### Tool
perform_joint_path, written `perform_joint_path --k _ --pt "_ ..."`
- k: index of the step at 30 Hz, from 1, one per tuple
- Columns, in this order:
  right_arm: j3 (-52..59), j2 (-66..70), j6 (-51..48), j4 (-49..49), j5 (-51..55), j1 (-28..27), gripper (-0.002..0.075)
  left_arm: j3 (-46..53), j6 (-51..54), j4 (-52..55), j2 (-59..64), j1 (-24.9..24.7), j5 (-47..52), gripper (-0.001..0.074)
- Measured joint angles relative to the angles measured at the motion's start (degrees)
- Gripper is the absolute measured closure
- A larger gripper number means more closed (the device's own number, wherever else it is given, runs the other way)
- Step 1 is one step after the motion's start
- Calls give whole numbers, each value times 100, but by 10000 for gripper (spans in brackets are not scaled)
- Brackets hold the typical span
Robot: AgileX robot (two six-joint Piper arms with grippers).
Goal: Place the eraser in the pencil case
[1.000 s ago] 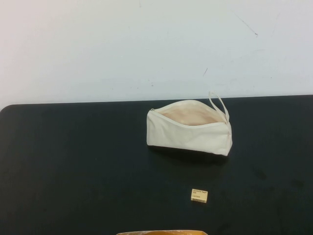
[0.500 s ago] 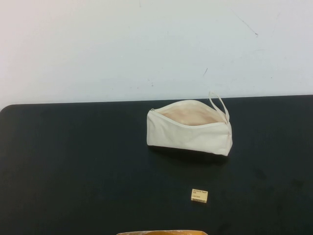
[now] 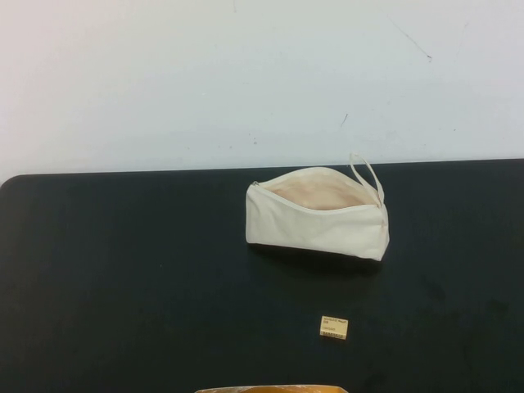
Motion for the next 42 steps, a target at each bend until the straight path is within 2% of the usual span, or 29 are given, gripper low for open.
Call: perform_joint_path --k 4,7,14,20,21,23,30,36,39,42 --pt "-391 0 -165 506 117 0 727 0 0 0 0 0 0 736" --pt "-1223 0 -505 684 984 0 727 0 0 0 0 0 0 736" --pt "-3519 824 -959 722 3876 0 727 0 0 0 0 0 0 736" --pt "-4600 2287 -1055 726 6391 0 727 0 0 0 0 0 0 736" --pt "-4743 2751 -1066 740 7142 0 727 0 0 0 0 0 0 736" --pt "-4767 3208 -1069 804 7687 0 727 0 0 0 0 0 0 736" --pt "-4635 4297 -1241 1168 8273 0 727 0 0 0 0 0 0 736" --pt "-4622 5224 -2063 1905 8300 8 711 0 0 0 0 0 0 736" --pt "-4622 5639 -2552 2305 8290 174 658 0 0 0 0 0 0 736" --pt "-4622 6019 -2930 2449 8112 547 559 0 0 0 0 0 0 736"
